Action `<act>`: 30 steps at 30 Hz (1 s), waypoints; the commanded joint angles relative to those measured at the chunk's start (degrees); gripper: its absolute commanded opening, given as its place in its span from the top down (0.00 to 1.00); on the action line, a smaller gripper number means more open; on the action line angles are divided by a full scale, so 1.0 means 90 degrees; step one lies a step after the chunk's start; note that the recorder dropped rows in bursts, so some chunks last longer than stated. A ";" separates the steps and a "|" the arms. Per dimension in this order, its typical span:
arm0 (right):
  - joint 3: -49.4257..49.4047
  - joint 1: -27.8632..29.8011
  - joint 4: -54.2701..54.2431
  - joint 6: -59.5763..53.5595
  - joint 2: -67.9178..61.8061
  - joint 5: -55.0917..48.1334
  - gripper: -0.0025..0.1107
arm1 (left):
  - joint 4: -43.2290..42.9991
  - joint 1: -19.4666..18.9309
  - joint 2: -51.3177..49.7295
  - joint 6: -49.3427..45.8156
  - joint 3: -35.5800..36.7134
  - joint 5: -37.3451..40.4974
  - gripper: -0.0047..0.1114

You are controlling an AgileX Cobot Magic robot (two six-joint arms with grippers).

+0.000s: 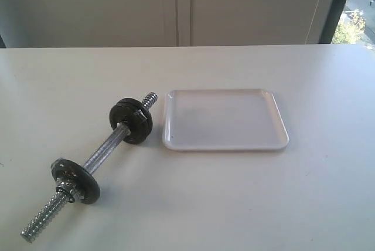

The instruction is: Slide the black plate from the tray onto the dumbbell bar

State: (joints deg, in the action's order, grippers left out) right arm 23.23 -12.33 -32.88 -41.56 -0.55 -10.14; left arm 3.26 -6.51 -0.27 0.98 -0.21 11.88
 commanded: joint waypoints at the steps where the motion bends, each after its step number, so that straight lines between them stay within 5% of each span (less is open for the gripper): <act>1: -0.1004 0.0046 0.1005 -0.0029 0.0061 0.0610 0.98 | 0.0011 -0.0009 0.0030 0.0036 0.0023 -0.0025 0.96; 7: -0.2582 0.0046 0.3876 -0.0028 0.0061 0.0430 0.98 | 0.0011 -0.0009 0.0030 0.0036 0.0023 -0.0025 0.96; 11: -0.2582 0.0046 0.4022 -0.0028 0.0061 -0.0923 0.98 | 0.0011 -0.0009 0.0030 0.0036 0.0023 -0.0025 0.96; 30: -0.2582 0.0046 0.3862 -0.0028 0.0061 -0.0959 0.98 | 0.0011 -0.0009 0.0030 0.0036 0.0023 -0.0025 0.96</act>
State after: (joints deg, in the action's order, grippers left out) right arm 0.24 -12.33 0.81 -41.56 -0.28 -19.37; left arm 3.26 -6.51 -0.27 0.98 -0.21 11.88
